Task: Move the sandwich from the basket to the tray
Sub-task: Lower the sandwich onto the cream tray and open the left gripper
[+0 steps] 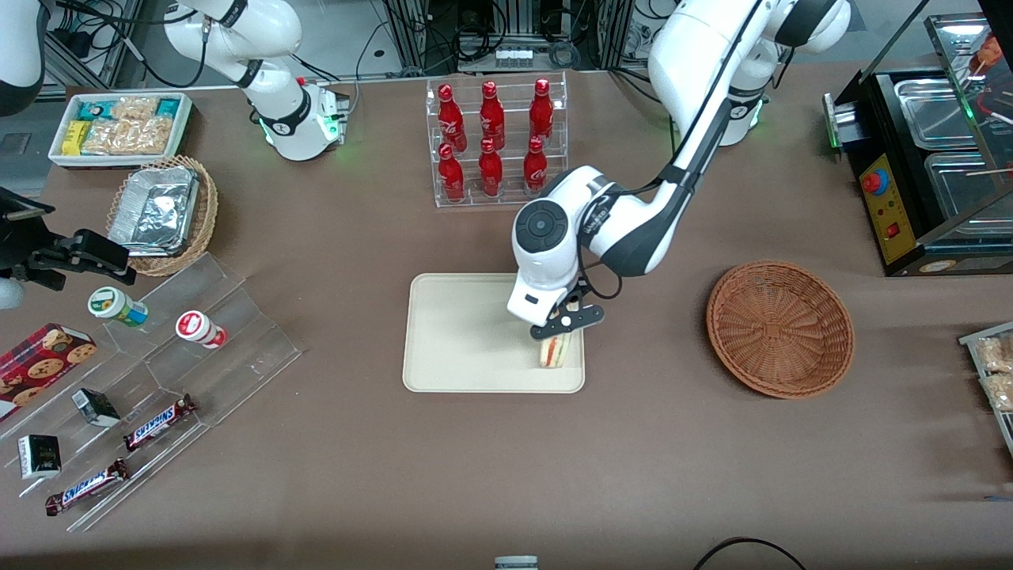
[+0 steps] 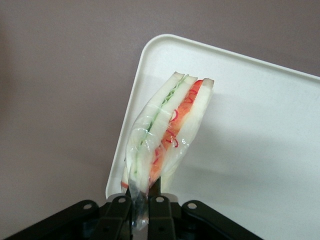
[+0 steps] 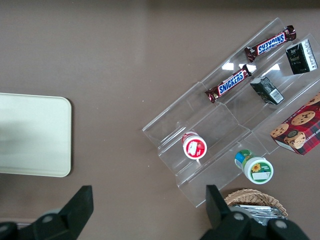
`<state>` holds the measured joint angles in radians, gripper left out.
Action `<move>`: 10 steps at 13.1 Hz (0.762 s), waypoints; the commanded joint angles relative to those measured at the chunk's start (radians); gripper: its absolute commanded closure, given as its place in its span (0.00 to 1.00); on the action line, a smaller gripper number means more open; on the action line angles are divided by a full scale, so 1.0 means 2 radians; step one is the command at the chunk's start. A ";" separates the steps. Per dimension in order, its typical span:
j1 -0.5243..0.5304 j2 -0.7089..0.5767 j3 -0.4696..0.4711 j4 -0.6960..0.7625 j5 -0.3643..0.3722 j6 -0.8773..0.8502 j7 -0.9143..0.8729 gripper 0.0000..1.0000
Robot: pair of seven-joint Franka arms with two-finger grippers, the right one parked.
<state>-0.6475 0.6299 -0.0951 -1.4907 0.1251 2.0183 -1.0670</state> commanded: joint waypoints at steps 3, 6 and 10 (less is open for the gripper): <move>-0.021 0.042 0.010 0.048 0.011 -0.003 -0.026 1.00; -0.023 0.051 0.010 0.049 0.015 -0.002 -0.032 1.00; -0.022 0.056 0.010 0.049 0.030 0.005 -0.047 0.00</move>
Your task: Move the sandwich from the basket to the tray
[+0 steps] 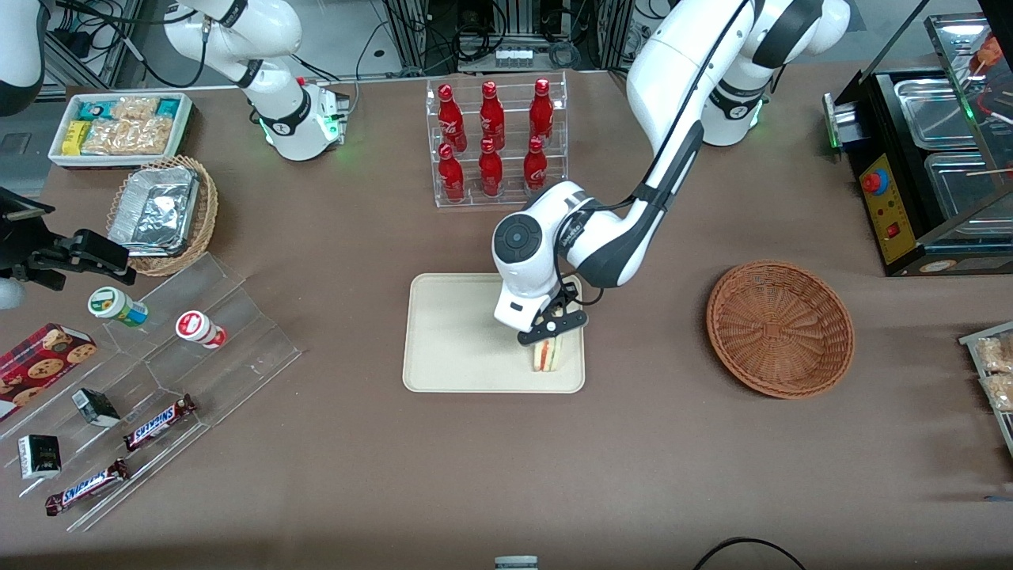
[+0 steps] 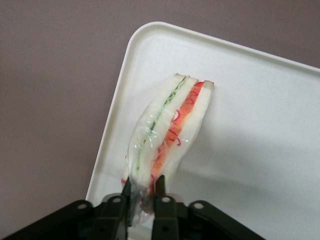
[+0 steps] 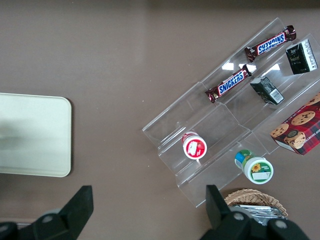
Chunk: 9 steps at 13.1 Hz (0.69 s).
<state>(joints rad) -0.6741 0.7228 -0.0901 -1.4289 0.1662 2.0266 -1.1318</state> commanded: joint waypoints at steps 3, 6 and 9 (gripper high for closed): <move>-0.007 0.001 0.007 0.019 0.007 -0.001 -0.027 0.00; -0.004 -0.020 0.007 0.045 0.004 -0.022 -0.030 0.00; 0.008 -0.061 0.008 0.043 0.004 -0.037 -0.042 0.00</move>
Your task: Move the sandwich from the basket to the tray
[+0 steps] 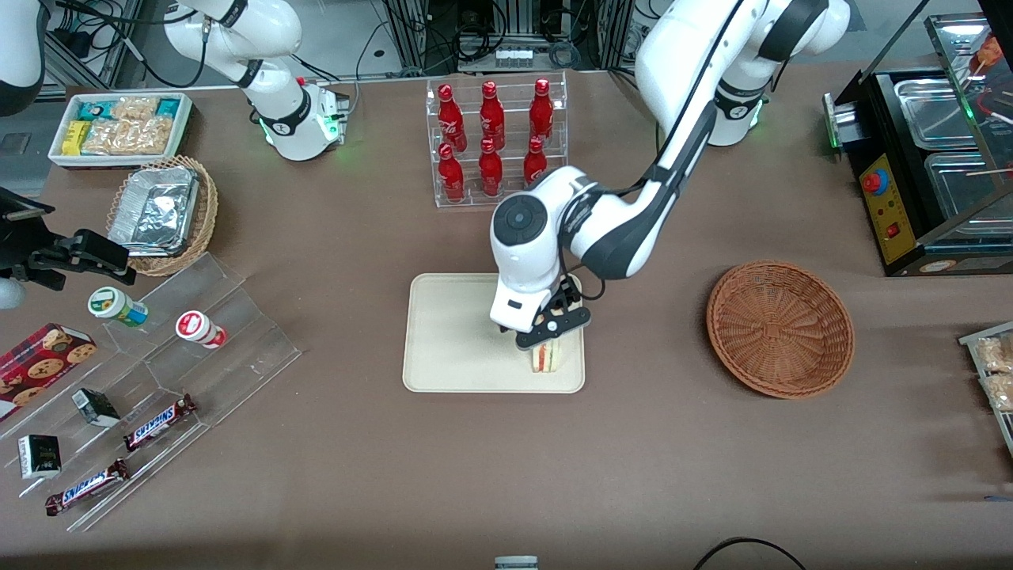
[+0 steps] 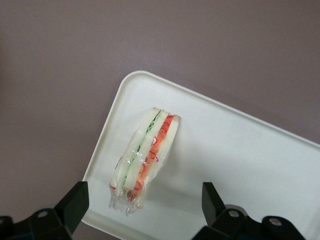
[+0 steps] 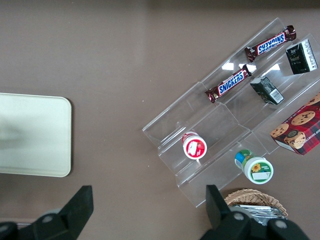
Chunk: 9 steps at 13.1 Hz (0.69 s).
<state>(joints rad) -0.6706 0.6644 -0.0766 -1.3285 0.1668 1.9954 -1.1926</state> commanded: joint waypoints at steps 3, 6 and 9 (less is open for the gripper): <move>0.052 -0.093 0.001 -0.012 -0.023 -0.068 0.000 0.00; 0.110 -0.165 0.001 -0.027 -0.053 -0.131 0.056 0.00; 0.176 -0.229 0.001 -0.057 -0.080 -0.174 0.139 0.00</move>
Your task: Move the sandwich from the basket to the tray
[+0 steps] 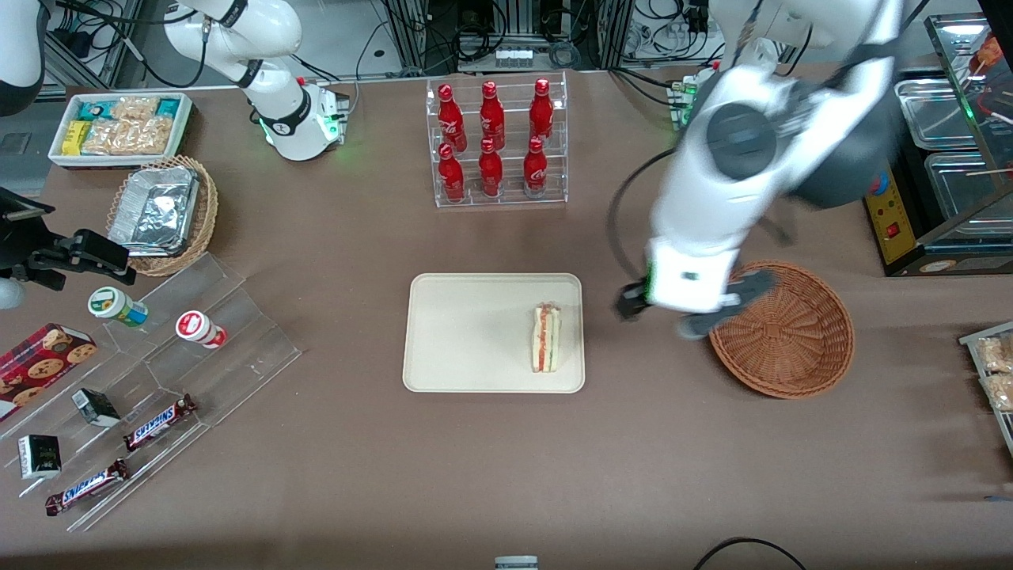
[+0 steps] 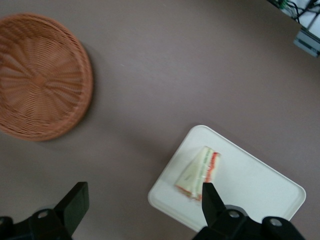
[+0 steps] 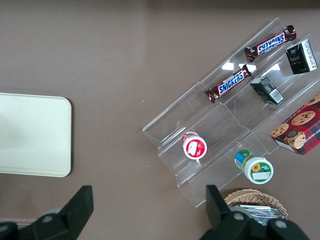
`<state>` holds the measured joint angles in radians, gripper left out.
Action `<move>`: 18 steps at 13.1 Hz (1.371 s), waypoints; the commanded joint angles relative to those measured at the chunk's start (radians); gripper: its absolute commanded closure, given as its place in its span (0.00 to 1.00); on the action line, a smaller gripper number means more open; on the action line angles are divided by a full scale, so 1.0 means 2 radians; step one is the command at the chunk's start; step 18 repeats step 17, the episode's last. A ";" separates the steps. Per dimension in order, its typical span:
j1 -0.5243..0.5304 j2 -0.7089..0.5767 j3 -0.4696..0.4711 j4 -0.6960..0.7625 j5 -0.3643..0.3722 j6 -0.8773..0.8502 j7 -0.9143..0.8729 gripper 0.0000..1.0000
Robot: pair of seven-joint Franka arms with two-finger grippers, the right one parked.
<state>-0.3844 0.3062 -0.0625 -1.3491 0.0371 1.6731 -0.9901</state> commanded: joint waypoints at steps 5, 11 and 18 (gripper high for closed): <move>0.117 -0.132 -0.006 -0.121 -0.025 -0.028 0.181 0.00; 0.194 -0.164 -0.006 -0.128 -0.040 -0.070 0.323 0.00; 0.168 -0.161 -0.009 -0.114 -0.039 -0.070 0.333 0.00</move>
